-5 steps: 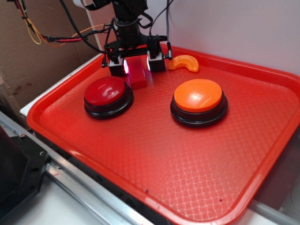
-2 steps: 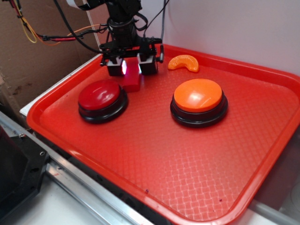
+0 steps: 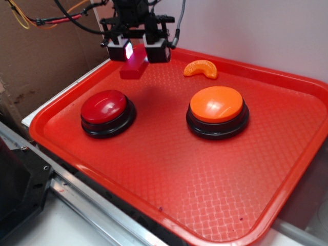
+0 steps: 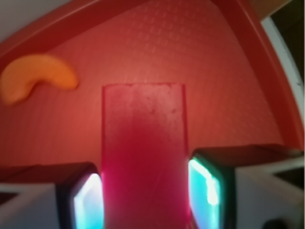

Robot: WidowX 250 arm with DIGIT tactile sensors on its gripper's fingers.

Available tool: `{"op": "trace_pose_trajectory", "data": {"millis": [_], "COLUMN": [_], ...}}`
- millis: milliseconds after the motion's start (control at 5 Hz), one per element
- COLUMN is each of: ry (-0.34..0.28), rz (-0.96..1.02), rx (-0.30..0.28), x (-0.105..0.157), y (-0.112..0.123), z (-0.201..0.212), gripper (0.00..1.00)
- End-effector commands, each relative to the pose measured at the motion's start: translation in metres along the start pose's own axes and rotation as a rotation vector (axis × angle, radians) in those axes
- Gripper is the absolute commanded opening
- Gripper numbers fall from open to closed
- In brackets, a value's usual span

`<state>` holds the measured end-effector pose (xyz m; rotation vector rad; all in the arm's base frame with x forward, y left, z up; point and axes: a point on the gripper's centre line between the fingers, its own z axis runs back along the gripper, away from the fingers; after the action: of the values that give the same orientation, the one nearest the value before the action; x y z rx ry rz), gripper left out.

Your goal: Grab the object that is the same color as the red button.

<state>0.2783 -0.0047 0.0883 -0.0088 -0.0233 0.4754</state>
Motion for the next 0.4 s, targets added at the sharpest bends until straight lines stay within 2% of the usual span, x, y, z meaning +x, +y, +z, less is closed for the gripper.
{"op": "trace_pose_trajectory", "data": {"millis": [0,200], "ry": [-0.039,-0.047], "rz": [-0.185,-0.256], "rx": [-0.080,-0.095], "x": [-0.050,-0.079], "y": [-0.013,-0.009], "z": [0.073,0.088], "gripper": [0.00,0.00]}}
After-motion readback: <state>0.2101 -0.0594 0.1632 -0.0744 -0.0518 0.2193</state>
